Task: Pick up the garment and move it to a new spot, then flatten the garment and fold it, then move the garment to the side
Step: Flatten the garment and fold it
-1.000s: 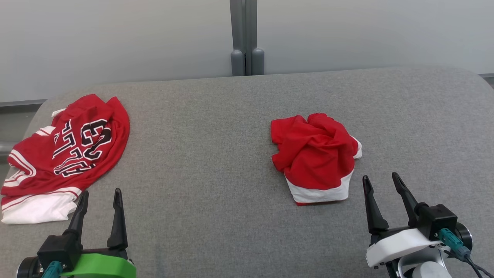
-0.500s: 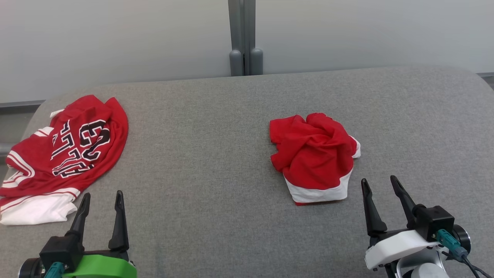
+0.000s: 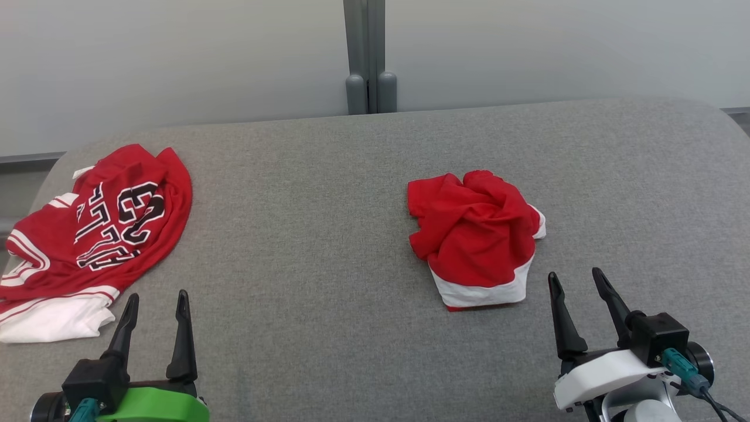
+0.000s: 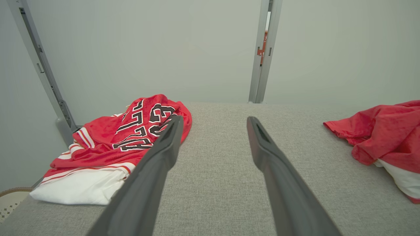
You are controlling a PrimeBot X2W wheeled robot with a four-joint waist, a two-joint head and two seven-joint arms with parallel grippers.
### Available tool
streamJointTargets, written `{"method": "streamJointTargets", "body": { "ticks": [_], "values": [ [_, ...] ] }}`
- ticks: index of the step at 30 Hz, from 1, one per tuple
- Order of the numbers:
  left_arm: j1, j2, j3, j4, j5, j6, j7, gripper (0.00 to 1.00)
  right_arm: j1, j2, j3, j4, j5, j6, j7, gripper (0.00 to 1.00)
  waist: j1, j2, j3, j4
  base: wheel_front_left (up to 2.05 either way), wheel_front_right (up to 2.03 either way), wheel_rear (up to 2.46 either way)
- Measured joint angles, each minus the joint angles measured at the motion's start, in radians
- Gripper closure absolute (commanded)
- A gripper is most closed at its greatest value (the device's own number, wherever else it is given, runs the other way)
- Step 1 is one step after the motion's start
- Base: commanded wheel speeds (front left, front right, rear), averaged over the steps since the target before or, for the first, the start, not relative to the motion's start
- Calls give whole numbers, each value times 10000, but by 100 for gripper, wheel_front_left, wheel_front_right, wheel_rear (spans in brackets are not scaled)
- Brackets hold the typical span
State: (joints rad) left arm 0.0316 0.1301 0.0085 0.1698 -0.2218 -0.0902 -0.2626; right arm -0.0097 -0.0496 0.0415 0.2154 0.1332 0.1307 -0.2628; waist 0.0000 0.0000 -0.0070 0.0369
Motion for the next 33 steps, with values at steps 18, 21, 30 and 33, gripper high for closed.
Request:
{"method": "streamJointTargets", "body": {
  "ticks": [18, 21, 30, 33],
  "values": [
    [-15, -140, 119, 111, 207, -151, 0, 0, -291, -12, -33, 123, -36, 0, 0, 0, 0, 0, 93, 40, 0, 0, 0],
    [-45, -186, 104, 117, 232, -157, 0, 0, -681, -146, 31, 196, -50, 0, 6, 0, 0, 0, 196, 57, 0, 0, 0],
    [-389, -332, -113, 194, 307, -236, 0, 0, -2146, -761, 25, 1285, -127, 0, 359, 0, 0, 0, 692, 264, 0, 0, 0],
    [-575, -393, -196, 238, 326, -247, 0, 0, -2596, -894, -23, 1983, -136, 0, 491, 0, 0, 0, 911, 361, 0, 0, 0]
  ]
}}
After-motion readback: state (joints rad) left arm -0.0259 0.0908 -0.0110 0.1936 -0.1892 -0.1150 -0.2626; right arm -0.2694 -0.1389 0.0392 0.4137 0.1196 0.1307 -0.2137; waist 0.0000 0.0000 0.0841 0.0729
